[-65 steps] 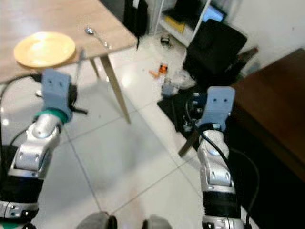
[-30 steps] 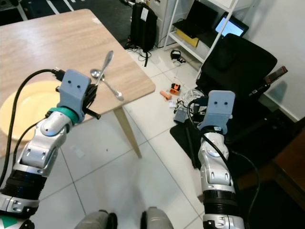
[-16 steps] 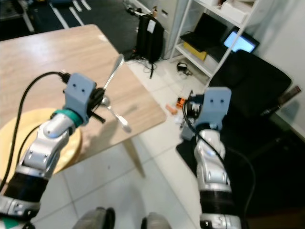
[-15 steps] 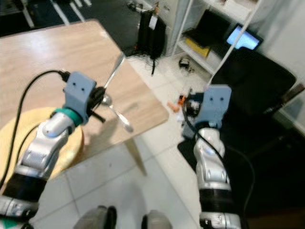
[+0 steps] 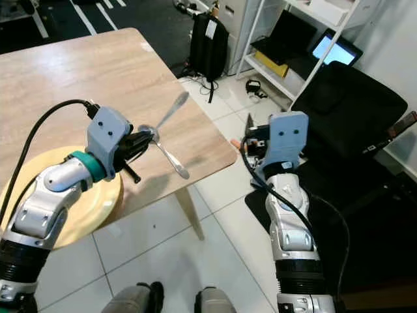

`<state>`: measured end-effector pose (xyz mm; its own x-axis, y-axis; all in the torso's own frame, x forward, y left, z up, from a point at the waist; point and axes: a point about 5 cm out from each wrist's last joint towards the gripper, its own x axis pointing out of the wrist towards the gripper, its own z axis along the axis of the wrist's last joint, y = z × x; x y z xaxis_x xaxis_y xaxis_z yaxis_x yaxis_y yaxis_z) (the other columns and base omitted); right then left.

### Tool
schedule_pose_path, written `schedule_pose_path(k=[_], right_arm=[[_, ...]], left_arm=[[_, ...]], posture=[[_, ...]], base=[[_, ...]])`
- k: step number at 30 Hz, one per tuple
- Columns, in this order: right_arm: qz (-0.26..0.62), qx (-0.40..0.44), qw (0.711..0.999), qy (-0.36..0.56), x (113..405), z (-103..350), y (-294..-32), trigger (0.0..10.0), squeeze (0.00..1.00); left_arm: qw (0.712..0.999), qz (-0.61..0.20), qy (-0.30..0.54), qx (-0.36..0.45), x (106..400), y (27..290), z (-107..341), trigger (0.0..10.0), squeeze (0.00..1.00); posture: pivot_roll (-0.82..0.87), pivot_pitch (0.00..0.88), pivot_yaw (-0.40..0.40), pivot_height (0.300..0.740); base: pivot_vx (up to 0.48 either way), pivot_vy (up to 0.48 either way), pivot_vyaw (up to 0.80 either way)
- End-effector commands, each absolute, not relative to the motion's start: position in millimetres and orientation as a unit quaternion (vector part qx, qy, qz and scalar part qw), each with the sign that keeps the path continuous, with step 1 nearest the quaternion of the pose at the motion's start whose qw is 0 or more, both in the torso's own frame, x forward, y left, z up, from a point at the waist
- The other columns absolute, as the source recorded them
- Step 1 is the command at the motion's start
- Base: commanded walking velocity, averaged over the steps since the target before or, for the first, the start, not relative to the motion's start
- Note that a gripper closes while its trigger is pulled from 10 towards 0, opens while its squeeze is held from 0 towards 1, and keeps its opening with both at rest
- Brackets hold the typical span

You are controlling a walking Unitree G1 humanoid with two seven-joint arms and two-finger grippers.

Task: Setting the table

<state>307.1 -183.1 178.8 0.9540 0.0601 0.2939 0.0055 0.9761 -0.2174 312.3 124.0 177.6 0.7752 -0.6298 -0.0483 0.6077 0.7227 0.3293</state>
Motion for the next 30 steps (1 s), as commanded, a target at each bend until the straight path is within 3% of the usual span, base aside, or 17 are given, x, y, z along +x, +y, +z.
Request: schedule_pose_path(k=[1,9,11,13,15,16,18,21,23,30], right_arm=[[0.029,-0.125,0.979,-0.159,305,181,-182,10.0,0.00],[0.081,-0.181,0.963,-0.183,301,195,-177,10.0,0.00],[0.141,-0.248,0.935,-0.209,297,211,-172,10.0,0.00],[0.141,-0.248,0.935,-0.209,297,211,-172,10.0,0.00],[0.216,-0.308,0.899,-0.223,290,221,-162,10.0,0.00],[0.216,-0.308,0.899,-0.223,290,221,-162,10.0,0.00],[0.321,-0.335,0.860,-0.213,279,221,-144,10.0,0.00],[0.353,-0.340,0.847,-0.207,275,220,-138,10.0,0.00],[0.416,-0.318,0.829,-0.196,267,212,-116,10.0,0.00],[0.451,-0.232,0.843,-0.181,266,201,-89,10.0,0.00]], left_arm=[[0.922,-0.348,-0.029,0.169,311,126,179,10.0,0.00],[0.904,-0.372,-0.014,0.210,311,149,184,10.0,0.00],[0.875,-0.404,0.003,0.268,309,174,193,10.0,0.00],[0.875,-0.404,0.003,0.268,309,174,193,10.0,0.00],[0.840,-0.436,0.022,0.322,307,196,203,10.0,0.00],[0.840,-0.436,0.022,0.322,307,196,203,10.0,0.00],[0.806,-0.470,0.034,0.357,308,210,220,10.0,0.00],[0.796,-0.481,0.035,0.365,308,212,225,10.0,0.00],[0.770,-0.517,0.027,0.372,306,204,233,10.0,0.00],[0.739,-0.560,-0.009,0.374,308,182,245,10.0,0.00]], posture=[[0.01,0.000,0.040,0.740],[0.02,0.000,0.040,0.740],[0.03,0.003,0.040,0.740],[0.03,0.003,0.040,0.740],[0.03,0.005,0.040,0.740],[0.03,0.005,0.040,0.740],[0.04,0.005,0.039,0.740],[0.04,0.005,0.039,0.740],[0.04,0.004,0.039,0.740],[0.04,0.005,0.041,0.740]], base=[[0.000,0.000,0.00],[0.000,0.000,0.00],[0.000,0.000,0.00],[0.000,0.000,0.00],[0.000,0.000,0.00],[0.000,0.000,0.00],[0.000,0.000,0.00],[0.000,0.000,0.00],[0.000,0.000,0.00],[0.000,0.000,0.00]])
